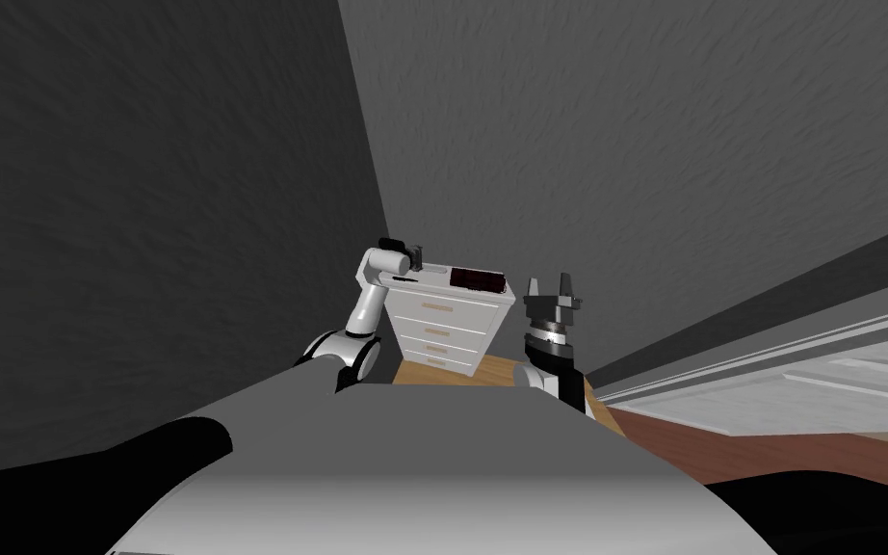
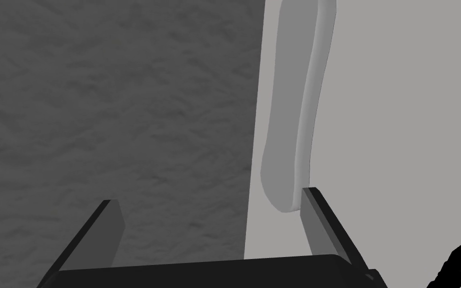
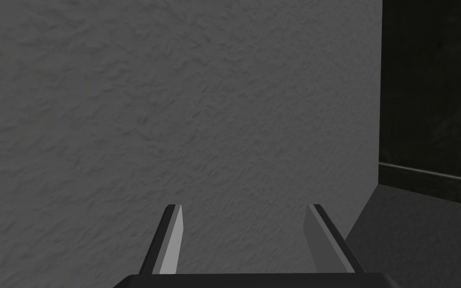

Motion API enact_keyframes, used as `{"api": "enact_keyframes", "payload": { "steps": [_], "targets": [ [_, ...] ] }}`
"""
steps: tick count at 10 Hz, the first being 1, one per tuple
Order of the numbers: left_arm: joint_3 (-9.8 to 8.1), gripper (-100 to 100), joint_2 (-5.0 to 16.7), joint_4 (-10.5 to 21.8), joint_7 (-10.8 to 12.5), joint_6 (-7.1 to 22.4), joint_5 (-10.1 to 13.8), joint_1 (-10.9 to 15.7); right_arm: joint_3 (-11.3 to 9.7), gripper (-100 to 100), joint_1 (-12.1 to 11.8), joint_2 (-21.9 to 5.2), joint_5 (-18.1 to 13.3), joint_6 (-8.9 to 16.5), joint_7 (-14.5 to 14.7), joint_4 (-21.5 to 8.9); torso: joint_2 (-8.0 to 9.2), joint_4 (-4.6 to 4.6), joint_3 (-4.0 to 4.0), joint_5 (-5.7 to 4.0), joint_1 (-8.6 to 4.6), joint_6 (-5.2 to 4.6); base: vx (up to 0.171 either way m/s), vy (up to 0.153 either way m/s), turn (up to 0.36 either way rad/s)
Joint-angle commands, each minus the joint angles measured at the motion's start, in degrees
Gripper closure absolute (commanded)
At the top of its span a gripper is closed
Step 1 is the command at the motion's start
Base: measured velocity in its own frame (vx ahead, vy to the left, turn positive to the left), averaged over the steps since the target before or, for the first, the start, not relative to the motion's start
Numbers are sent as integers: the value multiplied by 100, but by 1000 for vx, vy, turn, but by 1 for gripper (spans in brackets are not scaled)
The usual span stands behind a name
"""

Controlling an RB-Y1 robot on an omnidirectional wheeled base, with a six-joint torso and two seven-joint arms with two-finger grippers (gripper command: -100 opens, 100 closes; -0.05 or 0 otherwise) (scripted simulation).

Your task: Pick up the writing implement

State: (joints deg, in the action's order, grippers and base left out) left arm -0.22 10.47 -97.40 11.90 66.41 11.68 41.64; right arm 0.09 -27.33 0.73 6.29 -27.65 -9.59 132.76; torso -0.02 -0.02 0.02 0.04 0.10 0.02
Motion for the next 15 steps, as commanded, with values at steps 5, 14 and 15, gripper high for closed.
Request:
{"api": "enact_keyframes", "payload": {
  "steps": [5,14,15],
  "targets": [
    [-42,-100,-93,524,151,888,-36,608,0,0,0,0,0,0,0,0,-2,0,1,1,9,-1,8,50,-16],
    [-117,-100,-265,1244,344,2104,-106,1421,0,0,0,-1,0,0,0,0,-4,-2,3,5,20,2,7,56,-18],
    [-145,-100,-330,1472,399,2336,-133,1661,0,0,0,0,0,0,0,0,-1,-1,1,3,7,1,-2,53,-39]
  ]
}}
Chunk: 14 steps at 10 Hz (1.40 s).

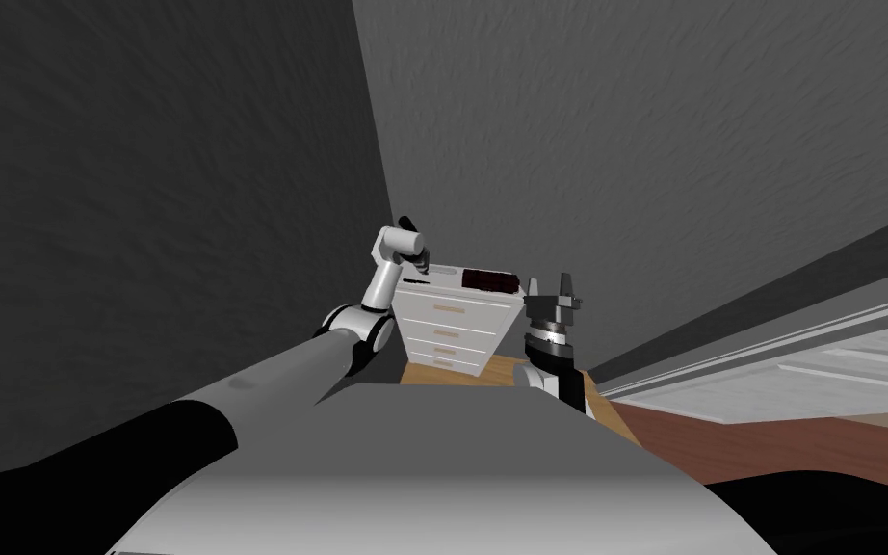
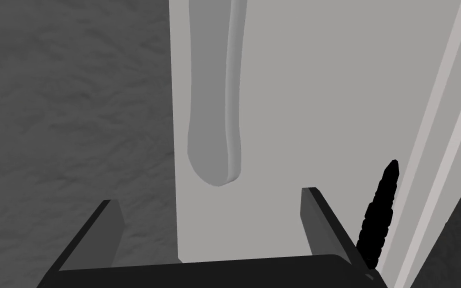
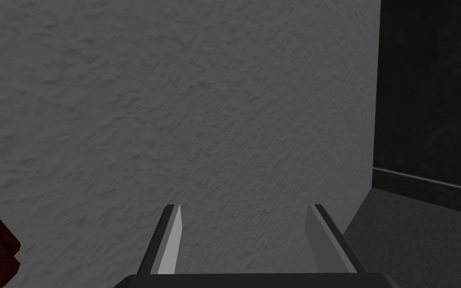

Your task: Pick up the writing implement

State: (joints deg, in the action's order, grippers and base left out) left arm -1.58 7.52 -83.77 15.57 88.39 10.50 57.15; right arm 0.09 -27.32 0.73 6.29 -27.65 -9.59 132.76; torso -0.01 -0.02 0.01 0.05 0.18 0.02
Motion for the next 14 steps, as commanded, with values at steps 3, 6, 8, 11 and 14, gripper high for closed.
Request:
{"api": "enact_keyframes", "payload": {
  "steps": [3,6,8,11,14],
  "targets": [
    [-36,-100,-105,330,81,590,-45,329,0,0,0,0,0,0,0,0,-2,0,1,1,6,1,8,68,-32],
    [-88,-100,-263,745,163,1102,-104,696,0,0,0,0,0,0,0,0,-8,-3,5,3,6,3,23,75,-44],
    [-112,-100,-348,933,195,1423,-132,843,0,0,0,0,0,0,0,0,-6,-2,4,2,4,3,17,66,-37],
    [-133,-100,-437,1103,221,1781,-159,965,0,0,0,0,0,0,0,0,-9,-3,5,2,3,2,21,59,-33],
    [-167,-100,-618,1376,259,2245,-204,1134,0,0,0,0,0,0,0,0,-6,-3,4,1,-3,3,17,51,-31]
  ]
}}
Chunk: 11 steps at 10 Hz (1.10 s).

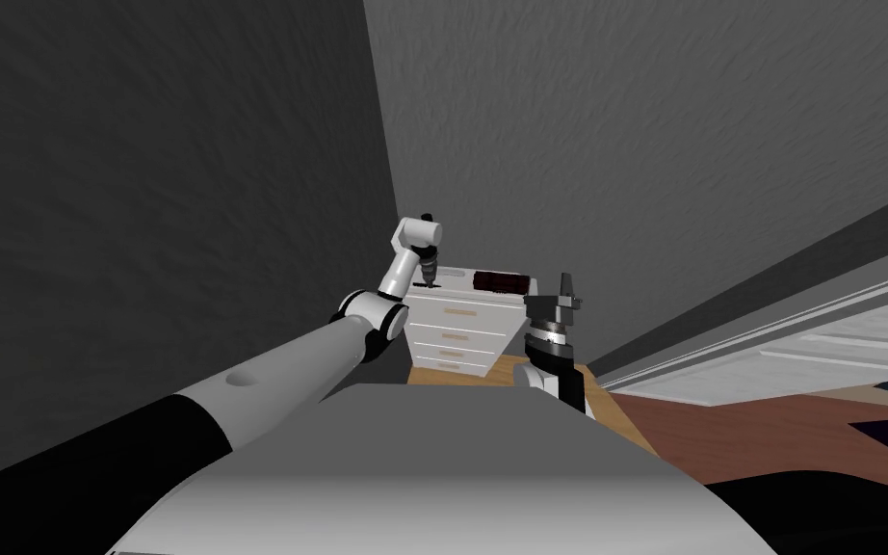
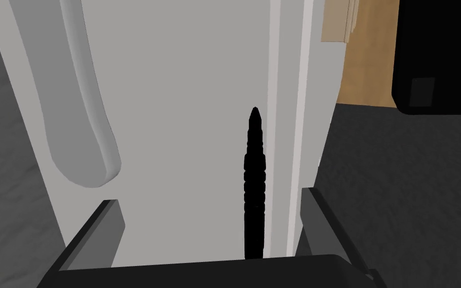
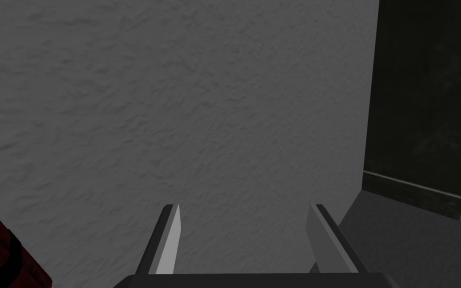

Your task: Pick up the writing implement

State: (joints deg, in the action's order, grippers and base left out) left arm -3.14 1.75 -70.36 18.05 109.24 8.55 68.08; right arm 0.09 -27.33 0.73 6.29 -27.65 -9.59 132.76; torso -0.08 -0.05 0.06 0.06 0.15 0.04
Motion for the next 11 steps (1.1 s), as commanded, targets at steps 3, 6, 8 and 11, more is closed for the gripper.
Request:
{"api": "enact_keyframes", "payload": {
  "steps": [3,6,8,11],
  "targets": [
    [-31,-100,-188,192,29,474,-36,125,0,0,0,0,0,0,0,0,0,0,0,-1,-4,0,20,39,-27],
    [-42,-100,141,-69,81,263,263,-152,0,0,0,0,0,0,0,0,5,1,-3,-3,-15,1,0,-25,-97],
    [-42,-100,436,-69,81,263,558,-324,-1,0,0,2,0,0,0,0,9,1,-5,-11,-51,0,-7,-79,-48],
    [-49,-100,931,-308,136,110,977,-687,-2,0,1,1,0,0,0,0,6,1,-3,-10,-48,-5,4,-71,-130]
  ]
}}
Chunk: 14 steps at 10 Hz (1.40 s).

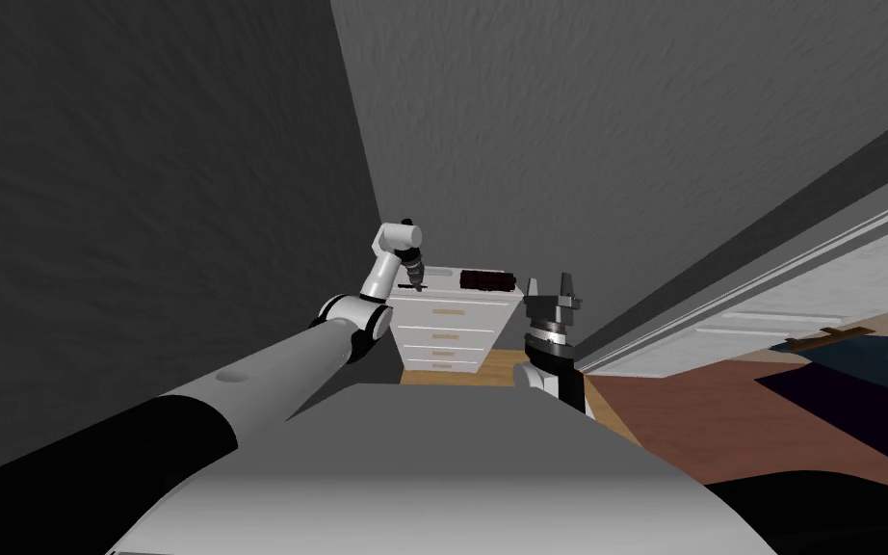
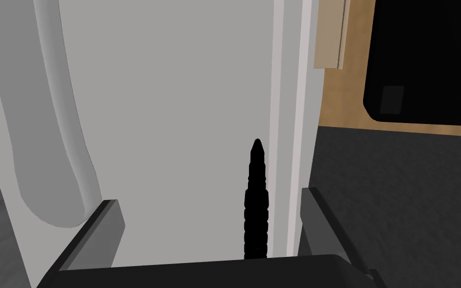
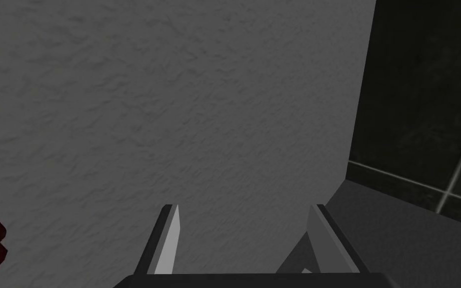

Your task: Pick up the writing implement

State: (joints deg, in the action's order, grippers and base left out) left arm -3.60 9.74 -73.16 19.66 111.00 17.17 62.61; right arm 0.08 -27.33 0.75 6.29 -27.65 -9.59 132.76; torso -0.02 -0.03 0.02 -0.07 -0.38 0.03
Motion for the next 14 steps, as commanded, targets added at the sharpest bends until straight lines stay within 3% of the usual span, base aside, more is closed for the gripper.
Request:
{"api": "enact_keyframes", "payload": {
  "steps": [1,2,3,4,5,6,7,8,9,11,12,14],
  "targets": [
    [-3,-100,286,-28,-24,-66,277,-236,0,0,0,0,0,0,0,0,0,0,0,0,0,0,-2,-47,19],
    [-3,-100,442,-28,-24,-66,277,-236,1,0,0,0,0,0,0,0,2,0,-1,4,19,3,-7,-6,18],
    [-10,-100,625,-267,31,-220,537,-510,1,0,0,-1,0,0,0,0,4,1,-3,8,34,2,-2,-74,-220],
    [-10,-100,793,-267,31,-220,694,-696,0,0,1,0,0,0,0,0,4,0,-2,4,13,-3,1,-101,-173],
    [-10,-100,960,-267,31,-220,858,-696,0,0,0,0,0,0,0,0,3,0,-1,1,3,-1,-2,-54,-2],
    [-10,-100,1126,-267,31,-220,858,-696,1,0,0,0,0,0,0,0,3,1,-2,3,16,2,-3,-12,27],
    [-10,-100,1135,-267,31,-220,858,-696,1,0,0,-1,0,0,0,0,4,2,-3,6,30,2,-3,7,0],
    [-17,-100,1384,-505,87,-374,1134,-968,1,0,0,-1,0,0,0,0,5,2,-3,8,39,2,-10,-79,-293],
    [-17,-100,1556,-505,87,-374,1296,-1127,0,0,1,0,0,0,0,0,7,1,-4,3,11,-5,11,-97,-131],
    [-17,-100,1827,-505,87,-374,1439,-1155,1,0,-1,-1,0,0,0,0,0,0,0,4,18,3,9,-33,32],
    [-24,-100,2027,-744,142,-527,1694,-1476,1,0,0,-1,0,0,0,0,3,2,-2,5,29,1,-14,-72,-272],
    [-24,-100,2352,-744,142,-527,2021,-1614,0,0,0,0,0,0,0,0,6,2,-4,0,3,0,8,-79,-64]
  ]
}}
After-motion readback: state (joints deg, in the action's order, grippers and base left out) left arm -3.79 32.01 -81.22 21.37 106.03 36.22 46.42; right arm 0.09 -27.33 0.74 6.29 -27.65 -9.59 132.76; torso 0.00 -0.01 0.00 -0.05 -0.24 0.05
